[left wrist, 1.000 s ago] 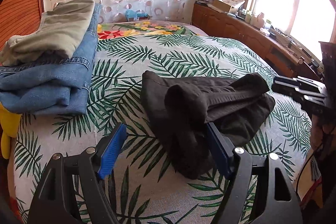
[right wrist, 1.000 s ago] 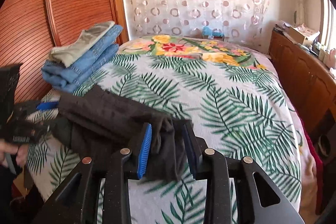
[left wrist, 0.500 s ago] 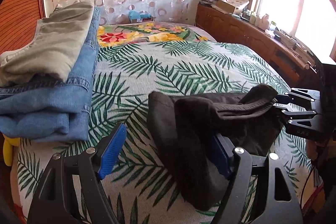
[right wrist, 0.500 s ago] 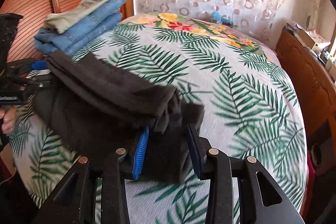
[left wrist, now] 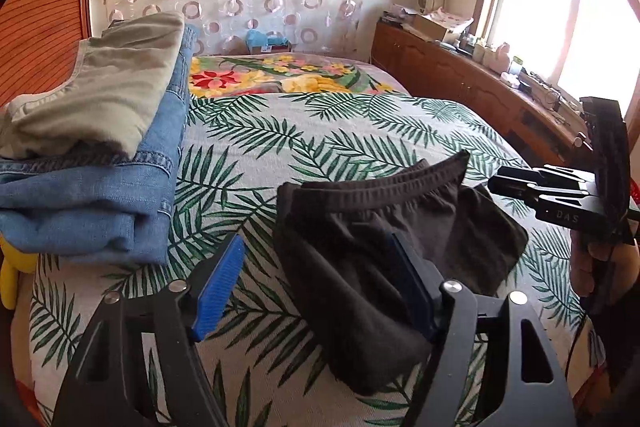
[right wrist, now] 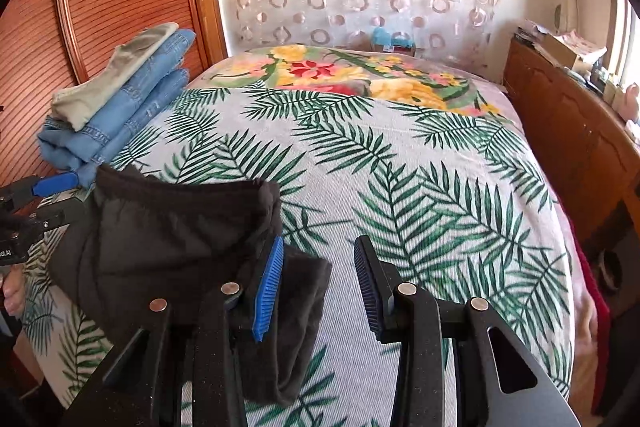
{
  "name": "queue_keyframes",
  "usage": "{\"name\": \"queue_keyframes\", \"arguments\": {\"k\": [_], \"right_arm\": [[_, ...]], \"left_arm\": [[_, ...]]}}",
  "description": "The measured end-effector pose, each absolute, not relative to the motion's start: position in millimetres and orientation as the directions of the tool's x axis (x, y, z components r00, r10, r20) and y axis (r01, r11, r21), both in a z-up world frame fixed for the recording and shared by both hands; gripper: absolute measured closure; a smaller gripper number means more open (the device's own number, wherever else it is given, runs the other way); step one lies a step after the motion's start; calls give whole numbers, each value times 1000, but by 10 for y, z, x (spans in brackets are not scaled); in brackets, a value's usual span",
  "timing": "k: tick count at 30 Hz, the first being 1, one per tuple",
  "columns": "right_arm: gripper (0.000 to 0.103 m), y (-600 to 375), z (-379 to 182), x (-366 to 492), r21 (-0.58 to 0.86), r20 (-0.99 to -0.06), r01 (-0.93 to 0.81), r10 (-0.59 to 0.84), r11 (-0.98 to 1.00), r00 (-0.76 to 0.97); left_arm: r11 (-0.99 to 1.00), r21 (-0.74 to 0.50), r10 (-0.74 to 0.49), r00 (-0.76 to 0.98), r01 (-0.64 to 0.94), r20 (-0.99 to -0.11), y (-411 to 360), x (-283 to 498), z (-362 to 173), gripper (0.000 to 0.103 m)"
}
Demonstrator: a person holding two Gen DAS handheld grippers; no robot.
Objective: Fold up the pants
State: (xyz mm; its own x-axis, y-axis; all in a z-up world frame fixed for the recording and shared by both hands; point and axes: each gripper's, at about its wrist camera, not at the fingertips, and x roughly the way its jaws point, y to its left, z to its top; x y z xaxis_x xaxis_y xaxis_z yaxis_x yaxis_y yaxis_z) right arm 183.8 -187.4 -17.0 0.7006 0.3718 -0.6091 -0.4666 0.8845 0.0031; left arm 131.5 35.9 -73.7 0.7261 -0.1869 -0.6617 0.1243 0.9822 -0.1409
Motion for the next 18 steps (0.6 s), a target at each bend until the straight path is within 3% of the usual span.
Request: {"name": "queue_keyframes", "arguments": {"k": [4,9,17,18], "right_arm": [[65,-1951,-162,1717,27,-609,-489,403,872,683],[65,-2063,-239,1486,44,-629,-529,435,848,645],[65,-2086,-310,1414,64,-640,-559,463,827,613],[71,-2075,-324,1431,65,-643,-560,464,826,610]], "left_arm": [[975,-155,-222,719,159,-659,305,1150,-743,42],[967,-159,-255,691,201,-677,237,945,-831,63],[967,-165,-255,670,196,-698,194,916,-931,66],[969,-161,-246,665,188,-705,198,933,-947,66]]}}
